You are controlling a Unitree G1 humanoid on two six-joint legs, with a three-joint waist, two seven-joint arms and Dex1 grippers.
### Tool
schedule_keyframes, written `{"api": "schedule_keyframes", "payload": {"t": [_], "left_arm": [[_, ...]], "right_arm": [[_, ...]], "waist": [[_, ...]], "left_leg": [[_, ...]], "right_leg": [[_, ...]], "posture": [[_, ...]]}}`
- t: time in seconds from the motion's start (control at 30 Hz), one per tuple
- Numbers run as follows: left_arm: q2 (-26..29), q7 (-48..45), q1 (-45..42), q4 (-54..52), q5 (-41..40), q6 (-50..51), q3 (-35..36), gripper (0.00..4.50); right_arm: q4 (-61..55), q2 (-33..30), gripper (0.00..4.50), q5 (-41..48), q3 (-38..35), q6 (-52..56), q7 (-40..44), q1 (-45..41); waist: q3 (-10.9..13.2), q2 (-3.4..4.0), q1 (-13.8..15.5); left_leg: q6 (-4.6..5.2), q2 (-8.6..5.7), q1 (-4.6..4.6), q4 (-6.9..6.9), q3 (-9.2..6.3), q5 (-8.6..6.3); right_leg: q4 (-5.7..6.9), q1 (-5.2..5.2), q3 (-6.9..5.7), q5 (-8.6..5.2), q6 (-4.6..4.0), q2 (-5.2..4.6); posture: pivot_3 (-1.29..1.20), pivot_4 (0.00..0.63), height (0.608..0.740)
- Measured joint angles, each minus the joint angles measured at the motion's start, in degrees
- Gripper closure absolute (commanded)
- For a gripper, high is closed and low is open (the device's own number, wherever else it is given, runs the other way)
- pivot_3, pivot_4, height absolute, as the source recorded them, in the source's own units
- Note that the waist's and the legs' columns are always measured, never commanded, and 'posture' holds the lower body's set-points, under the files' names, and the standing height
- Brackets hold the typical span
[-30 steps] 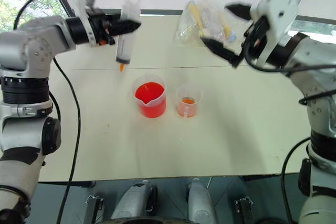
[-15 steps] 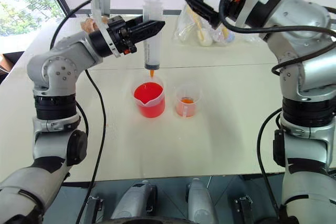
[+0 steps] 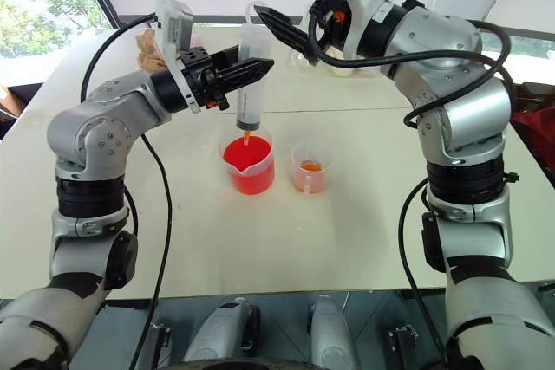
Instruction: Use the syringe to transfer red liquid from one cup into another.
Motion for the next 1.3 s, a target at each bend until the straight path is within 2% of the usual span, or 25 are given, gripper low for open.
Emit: {"api": "schedule_keyframes", "payload": {"t": [0.4, 0.5, 0.7, 0.73, 1.3], "left_arm": [[0.42, 1.63, 6.43, -2.11, 1.21, -3.02, -1.69, 3.08], [0.12, 1.65, 8.57, -2.67, 1.36, -4.67, -1.73, 3.08], [-0.68, 1.78, 10.85, -3.02, 1.93, -8.37, -1.66, 3.08], [-0.85, 1.78, 11.08, -3.02, 1.99, -8.75, -1.68, 3.08], [-2.60, 2.04, 14.59, -2.67, 5.12, -13.68, -3.58, 3.08]], "right_arm": [[6.62, 2.02, 0.11, -4.08, 4.14, -4.43, 2.16, -0.02], [6.57, 2.27, 0.90, -4.57, 5.36, -4.56, 2.90, -0.01], [3.86, 3.29, 3.74, -4.55, 7.64, -3.89, 4.12, 0.77], [2.86, 3.32, 4.36, -4.51, 7.83, -3.66, 4.39, 1.36], [3.32, 3.39, 4.44, -5.55, 7.71, -2.45, 4.90, 1.84]], "waist": [[0.00, 0.01, -0.17], [0.00, 0.01, -0.14], [0.00, 0.01, 0.05], [0.00, 0.01, 0.11], [0.00, 0.01, -0.06]], "left_leg": [[-0.01, 0.02, 0.01, -0.01, 0.00, 0.00], [-0.01, 0.02, 0.01, -0.01, 0.00, 0.00], [-0.01, 0.02, 0.01, -0.01, -0.01, 0.00], [0.00, 0.02, 0.01, -0.01, -0.01, 0.00], [0.00, 0.03, 0.02, -0.01, -0.01, 0.00]], "right_leg": [[0.01, -0.01, 0.01, 0.00, 0.00, 0.03], [0.00, -0.01, 0.00, 0.00, 0.00, 0.02], [0.00, 0.00, 0.00, 0.00, -0.01, 0.02], [0.00, 0.00, 0.00, 0.00, -0.01, 0.02], [0.00, 0.01, 0.00, 0.00, -0.01, 0.04]], "posture": [[0.00, 0.150, 0.740], [0.00, 0.150, 0.740], [0.00, 0.150, 0.740], [0.00, 0.150, 0.740], [0.00, 0.150, 0.740]]}}
